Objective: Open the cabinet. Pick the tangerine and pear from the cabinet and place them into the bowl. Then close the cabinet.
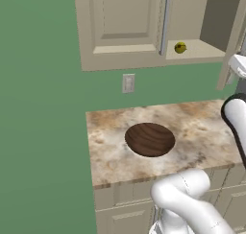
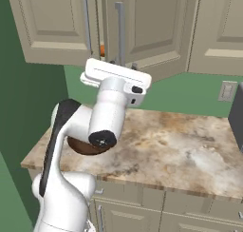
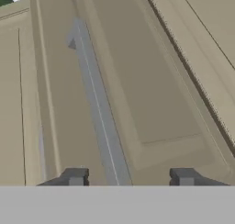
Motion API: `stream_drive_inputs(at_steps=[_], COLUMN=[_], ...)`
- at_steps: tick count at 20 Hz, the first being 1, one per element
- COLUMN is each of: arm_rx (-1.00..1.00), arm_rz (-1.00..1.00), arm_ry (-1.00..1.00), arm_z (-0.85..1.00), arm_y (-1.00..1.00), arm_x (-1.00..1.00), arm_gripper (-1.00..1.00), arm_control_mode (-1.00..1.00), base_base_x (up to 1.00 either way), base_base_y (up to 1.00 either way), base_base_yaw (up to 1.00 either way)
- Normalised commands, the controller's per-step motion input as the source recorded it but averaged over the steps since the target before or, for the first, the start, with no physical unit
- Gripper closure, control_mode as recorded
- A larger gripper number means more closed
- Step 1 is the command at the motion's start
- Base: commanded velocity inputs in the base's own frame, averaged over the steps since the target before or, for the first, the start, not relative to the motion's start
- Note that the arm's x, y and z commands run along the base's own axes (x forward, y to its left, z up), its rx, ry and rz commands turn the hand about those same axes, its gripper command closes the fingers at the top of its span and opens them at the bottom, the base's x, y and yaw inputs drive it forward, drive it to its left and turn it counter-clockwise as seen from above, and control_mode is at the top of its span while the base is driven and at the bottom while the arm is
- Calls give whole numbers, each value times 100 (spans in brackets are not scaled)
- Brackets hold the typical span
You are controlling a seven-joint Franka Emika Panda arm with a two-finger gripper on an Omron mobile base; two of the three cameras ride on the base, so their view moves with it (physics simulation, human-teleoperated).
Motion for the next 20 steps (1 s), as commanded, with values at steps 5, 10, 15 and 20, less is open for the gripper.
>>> stream_drive_inputs(at_steps=[5,10,15,20], arm_rx=[-15,-30,-30,-11], arm_rz=[4,5,-27,-67], arm_ry=[4,20,5,0], arm_z=[-7,-25,-2,0], arm_y=[9,84,100,49], arm_x=[-98,-62,-4,2], arm_gripper=[-100,-100,-100,-100], arm_control_mode=[-100,-100,-100,-100], base_base_x=[0,0,0,0], base_base_y=[0,0,0,0], base_base_yaw=[0,0,0,0])
